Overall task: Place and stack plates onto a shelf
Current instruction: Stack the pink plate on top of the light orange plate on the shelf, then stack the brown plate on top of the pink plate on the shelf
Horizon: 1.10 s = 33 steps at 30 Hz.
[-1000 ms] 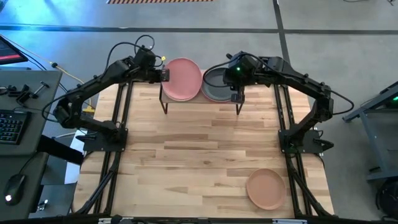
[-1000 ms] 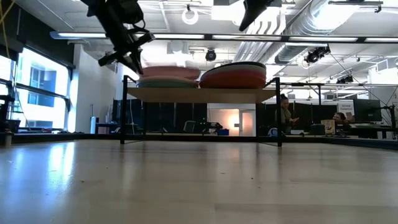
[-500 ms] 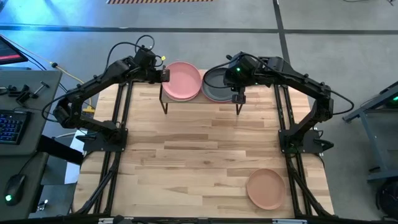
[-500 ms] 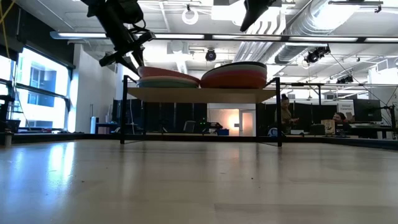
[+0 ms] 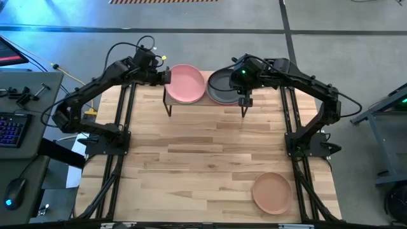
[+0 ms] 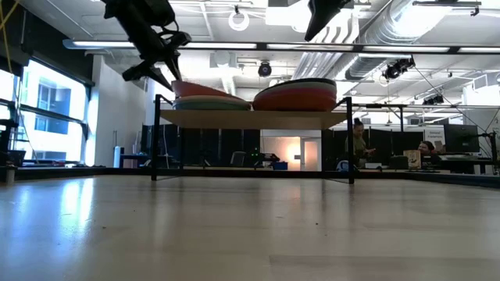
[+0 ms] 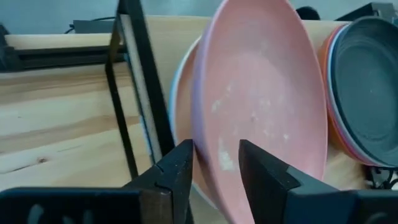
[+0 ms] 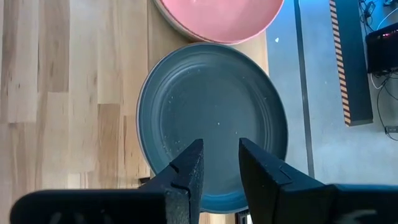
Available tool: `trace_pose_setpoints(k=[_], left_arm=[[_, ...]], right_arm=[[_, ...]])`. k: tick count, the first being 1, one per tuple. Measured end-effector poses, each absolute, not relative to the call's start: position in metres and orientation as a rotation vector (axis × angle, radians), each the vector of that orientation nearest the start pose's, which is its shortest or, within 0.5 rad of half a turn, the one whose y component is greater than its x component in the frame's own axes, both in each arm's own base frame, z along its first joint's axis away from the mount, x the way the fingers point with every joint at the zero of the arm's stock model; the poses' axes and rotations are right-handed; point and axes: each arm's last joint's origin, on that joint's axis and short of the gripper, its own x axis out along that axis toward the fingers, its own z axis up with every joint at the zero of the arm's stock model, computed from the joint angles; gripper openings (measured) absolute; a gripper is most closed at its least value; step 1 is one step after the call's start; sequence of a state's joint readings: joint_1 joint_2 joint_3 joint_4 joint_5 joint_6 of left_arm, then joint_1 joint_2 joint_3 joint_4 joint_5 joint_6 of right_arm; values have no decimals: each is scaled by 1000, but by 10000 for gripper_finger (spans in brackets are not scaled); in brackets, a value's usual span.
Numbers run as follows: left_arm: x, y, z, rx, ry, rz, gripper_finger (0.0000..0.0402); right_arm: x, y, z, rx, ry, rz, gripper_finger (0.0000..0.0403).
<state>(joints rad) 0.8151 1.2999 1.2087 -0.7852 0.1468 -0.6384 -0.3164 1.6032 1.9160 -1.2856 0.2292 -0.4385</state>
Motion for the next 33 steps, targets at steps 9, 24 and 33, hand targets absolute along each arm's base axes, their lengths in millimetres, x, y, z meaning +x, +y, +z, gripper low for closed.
trace_pose_setpoints(k=[9, 24, 33], left_arm=[[173, 183, 329, -992, 546, 884, 118], [168, 142, 350, -901, 557, 740, 117], [176, 105, 360, -817, 592, 579, 117]], right_arm=[[279, -98, 420, -347, 1093, -270, 83], [261, -80, 409, 7, 1225, 53, 83], [262, -43, 414, 72, 1191, 179, 83]])
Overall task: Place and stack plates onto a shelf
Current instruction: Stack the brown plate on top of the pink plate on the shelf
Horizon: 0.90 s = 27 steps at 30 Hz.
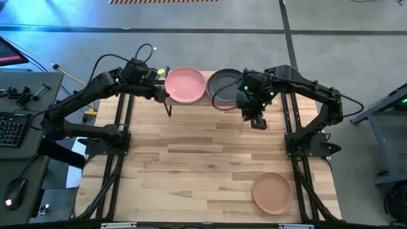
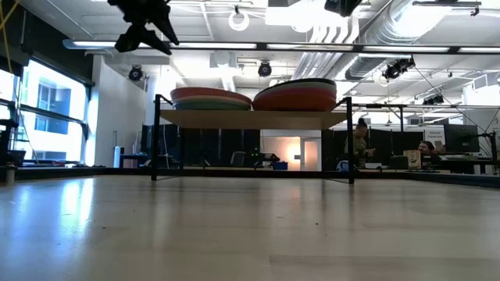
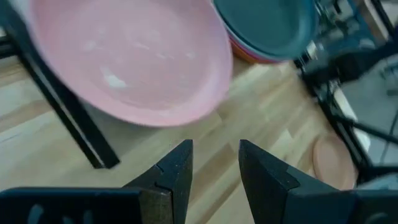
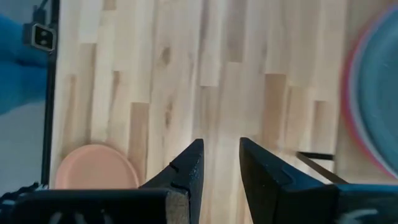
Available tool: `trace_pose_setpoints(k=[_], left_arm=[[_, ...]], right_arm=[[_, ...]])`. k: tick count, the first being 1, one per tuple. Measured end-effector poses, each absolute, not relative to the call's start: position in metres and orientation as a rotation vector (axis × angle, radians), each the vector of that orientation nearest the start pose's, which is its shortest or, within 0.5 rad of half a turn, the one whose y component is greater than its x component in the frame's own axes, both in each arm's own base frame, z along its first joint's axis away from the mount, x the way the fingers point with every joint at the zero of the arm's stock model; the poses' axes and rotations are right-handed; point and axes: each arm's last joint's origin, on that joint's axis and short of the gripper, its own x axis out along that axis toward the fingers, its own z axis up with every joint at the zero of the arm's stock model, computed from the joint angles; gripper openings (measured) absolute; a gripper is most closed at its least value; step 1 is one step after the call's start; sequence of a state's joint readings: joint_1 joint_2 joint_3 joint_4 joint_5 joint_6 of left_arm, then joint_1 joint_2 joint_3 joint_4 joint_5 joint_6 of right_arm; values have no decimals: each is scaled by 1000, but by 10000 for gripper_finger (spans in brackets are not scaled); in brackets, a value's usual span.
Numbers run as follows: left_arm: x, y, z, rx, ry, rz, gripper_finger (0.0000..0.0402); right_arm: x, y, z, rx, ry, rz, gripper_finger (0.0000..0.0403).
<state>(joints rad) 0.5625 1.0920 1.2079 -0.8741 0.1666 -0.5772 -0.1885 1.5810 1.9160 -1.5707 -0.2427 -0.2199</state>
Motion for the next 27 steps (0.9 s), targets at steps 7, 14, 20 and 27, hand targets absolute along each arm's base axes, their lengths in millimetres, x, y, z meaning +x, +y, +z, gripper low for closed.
trace_pose_setpoints(k=[7, 14, 20, 27], left_arm=[[187, 84, 359, -750, 649, 466, 117], [195, 64, 359, -687, 689, 358, 117], [199, 49, 359, -658, 713, 289, 117], [200, 37, 357, -636, 751, 240, 117]], right_arm=[[266, 5, 414, -25, 1215, 255, 83], [264, 52, 389, -48, 1337, 208, 83], [261, 88, 325, -74, 1519, 215, 83], [253, 115, 268, -84, 1553, 215, 83]])
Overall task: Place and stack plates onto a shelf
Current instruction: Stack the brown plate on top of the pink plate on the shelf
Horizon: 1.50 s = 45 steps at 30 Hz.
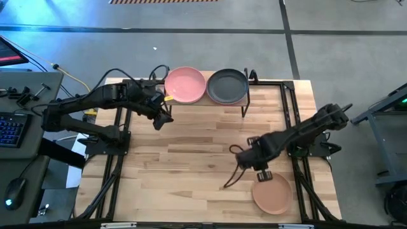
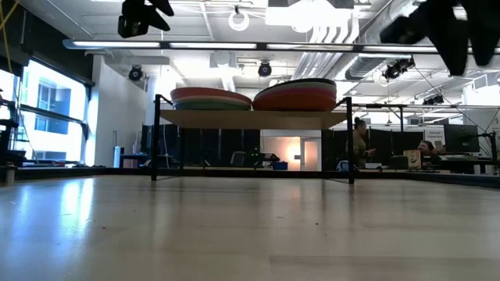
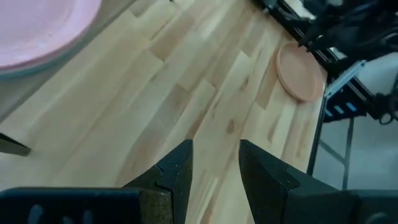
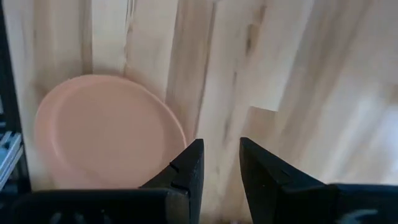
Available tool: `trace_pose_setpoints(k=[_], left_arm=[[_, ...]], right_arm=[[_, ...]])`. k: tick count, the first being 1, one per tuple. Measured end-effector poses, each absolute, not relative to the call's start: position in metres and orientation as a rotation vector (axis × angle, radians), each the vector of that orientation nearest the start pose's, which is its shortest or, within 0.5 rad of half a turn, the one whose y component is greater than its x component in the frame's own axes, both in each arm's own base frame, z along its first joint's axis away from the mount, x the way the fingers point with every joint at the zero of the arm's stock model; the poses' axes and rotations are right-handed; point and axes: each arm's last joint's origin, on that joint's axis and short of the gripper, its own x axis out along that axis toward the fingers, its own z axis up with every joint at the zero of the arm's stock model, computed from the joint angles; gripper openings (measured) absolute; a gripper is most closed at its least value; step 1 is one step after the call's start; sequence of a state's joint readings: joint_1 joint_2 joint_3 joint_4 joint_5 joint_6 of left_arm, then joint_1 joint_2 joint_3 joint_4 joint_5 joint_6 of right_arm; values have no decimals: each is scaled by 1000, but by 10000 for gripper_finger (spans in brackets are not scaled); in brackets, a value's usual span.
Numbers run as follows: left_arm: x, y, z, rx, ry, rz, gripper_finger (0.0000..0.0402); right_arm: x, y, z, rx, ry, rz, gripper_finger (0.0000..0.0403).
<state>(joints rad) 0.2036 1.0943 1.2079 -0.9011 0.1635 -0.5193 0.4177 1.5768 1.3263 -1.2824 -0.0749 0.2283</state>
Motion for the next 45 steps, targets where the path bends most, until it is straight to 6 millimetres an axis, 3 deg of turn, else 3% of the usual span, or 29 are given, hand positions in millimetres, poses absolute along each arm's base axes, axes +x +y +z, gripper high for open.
trace_pose_setpoints(k=[7, 19, 29, 45], left_arm=[[199, 29, 355, -617, 790, 237, 117], [199, 27, 355, -626, 796, 238, 117], [199, 28, 355, -614, 792, 254, 117], [199, 28, 354, -597, 786, 282, 117]], right_arm=[[240, 135, 226, -92, 1541, 234, 83], [215, 150, 180, -109, 1562, 325, 83], [205, 146, 162, -132, 1581, 263, 83], [202, 142, 146, 9, 1556, 156, 77]])
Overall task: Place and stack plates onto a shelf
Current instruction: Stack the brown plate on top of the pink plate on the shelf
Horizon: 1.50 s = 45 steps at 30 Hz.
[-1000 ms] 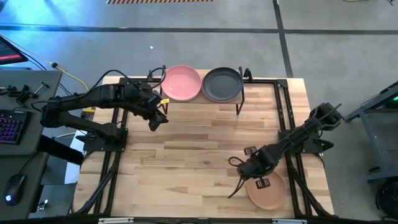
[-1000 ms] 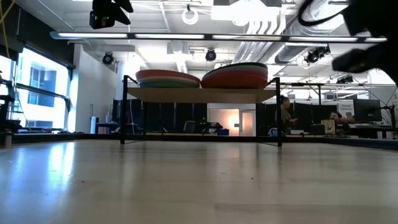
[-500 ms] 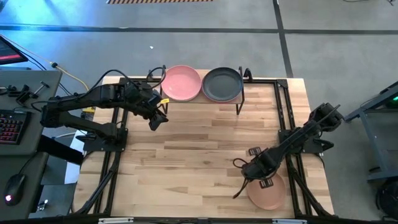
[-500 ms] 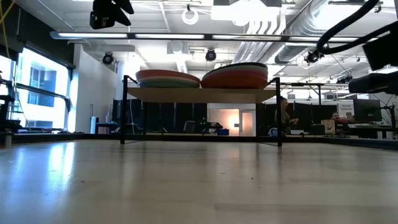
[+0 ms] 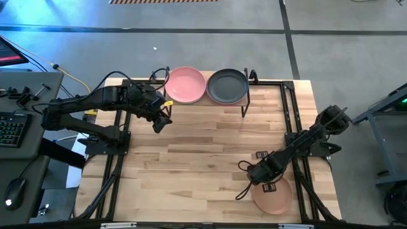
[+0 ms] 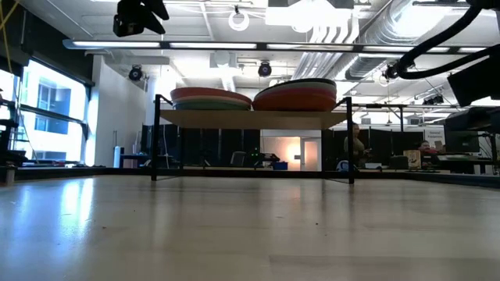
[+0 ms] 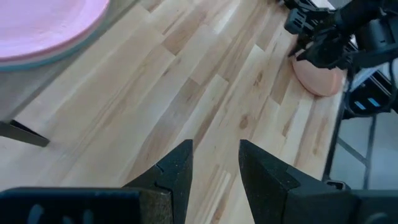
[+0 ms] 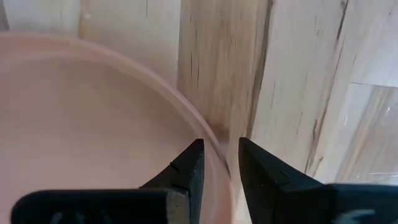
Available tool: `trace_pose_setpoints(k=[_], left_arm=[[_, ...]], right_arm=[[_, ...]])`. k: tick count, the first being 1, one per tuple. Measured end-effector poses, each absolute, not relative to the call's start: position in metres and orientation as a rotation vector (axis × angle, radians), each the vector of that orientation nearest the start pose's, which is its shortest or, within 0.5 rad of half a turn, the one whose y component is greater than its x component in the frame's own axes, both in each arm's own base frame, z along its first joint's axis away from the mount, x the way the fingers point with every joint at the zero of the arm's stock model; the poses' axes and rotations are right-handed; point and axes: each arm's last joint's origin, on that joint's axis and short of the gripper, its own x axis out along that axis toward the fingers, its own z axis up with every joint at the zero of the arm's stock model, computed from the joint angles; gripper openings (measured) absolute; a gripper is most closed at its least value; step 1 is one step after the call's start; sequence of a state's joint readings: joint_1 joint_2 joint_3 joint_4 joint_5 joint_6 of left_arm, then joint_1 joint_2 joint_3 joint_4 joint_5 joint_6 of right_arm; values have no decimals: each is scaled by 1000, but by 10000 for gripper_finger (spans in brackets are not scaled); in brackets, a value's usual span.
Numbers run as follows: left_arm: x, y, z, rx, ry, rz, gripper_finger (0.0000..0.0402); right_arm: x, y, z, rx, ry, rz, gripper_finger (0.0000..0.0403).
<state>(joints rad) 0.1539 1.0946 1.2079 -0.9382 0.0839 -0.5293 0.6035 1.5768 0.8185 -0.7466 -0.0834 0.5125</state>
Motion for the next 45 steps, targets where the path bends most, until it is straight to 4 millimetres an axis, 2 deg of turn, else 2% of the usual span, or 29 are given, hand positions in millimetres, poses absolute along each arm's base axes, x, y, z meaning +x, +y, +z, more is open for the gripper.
trace_pose_setpoints(k=[6, 12, 17, 25, 32, 37, 45], left_arm=[[199, 29, 354, -583, 784, 288, 117], [199, 29, 354, -583, 784, 288, 117], [199, 29, 354, -583, 784, 288, 117], [199, 29, 354, -583, 785, 288, 117], [199, 29, 354, -583, 784, 288, 117], [199, 29, 354, -578, 781, 300, 117], [199, 31, 354, -558, 770, 348, 117]], right_arm=[[204, 141, 146, 98, 1573, 122, 9], [205, 139, 147, 197, 1600, 78, 2], [216, 140, 158, 233, 1569, 78, 1], [241, 133, 192, 214, 1473, 19, 0], [265, 118, 228, 215, 1380, -35, 0], [281, 97, 255, 234, 1325, -101, 0], [304, 49, 297, 259, 1197, -128, 0]])
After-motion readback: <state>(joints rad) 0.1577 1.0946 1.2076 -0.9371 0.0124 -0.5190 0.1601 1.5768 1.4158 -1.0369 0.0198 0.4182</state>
